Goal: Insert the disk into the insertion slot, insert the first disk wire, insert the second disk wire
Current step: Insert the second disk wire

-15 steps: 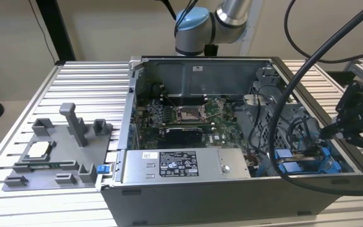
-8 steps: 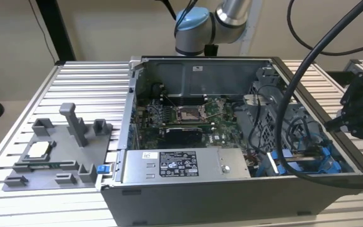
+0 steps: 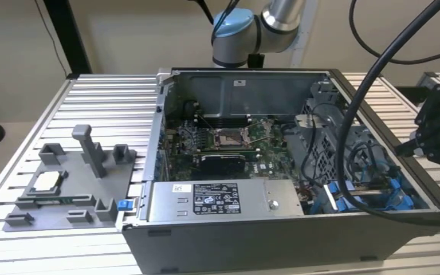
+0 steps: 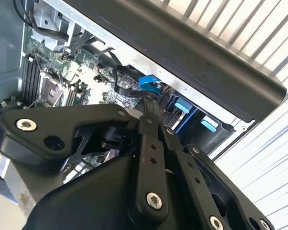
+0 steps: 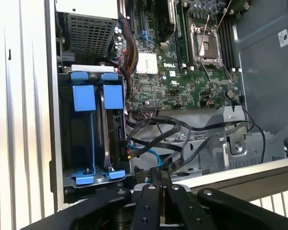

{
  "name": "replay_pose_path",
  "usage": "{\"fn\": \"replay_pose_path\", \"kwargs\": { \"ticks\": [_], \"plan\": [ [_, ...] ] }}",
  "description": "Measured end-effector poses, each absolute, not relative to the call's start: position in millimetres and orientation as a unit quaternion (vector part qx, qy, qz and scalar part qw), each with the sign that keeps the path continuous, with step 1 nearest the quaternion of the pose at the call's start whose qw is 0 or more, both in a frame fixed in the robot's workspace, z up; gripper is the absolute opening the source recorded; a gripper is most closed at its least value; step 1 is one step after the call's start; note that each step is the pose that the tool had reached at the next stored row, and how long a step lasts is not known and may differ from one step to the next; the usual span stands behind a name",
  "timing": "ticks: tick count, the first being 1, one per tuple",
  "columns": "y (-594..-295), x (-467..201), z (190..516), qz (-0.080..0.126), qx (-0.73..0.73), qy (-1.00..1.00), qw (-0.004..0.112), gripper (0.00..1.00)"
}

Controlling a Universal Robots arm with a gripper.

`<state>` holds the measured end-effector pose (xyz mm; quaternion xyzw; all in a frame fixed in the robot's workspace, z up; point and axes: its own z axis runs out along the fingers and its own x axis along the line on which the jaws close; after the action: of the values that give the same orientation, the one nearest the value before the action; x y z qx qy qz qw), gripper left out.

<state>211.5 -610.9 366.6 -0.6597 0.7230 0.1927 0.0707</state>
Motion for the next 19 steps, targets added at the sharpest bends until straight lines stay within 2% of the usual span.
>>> {"fn": "replay_pose_path", "kwargs": {
  "ticks": [9,10,19],
  "plan": [
    [-614.3,212.0,366.5,0.193,-0.66,0.723,0.071,0.0],
    [-615.1,212.4,366.5,0.193,-0.66,0.722,0.071,1.0],
    [-617.7,214.9,364.2,0.189,-0.668,0.717,0.066,1.0]
  ]
}}
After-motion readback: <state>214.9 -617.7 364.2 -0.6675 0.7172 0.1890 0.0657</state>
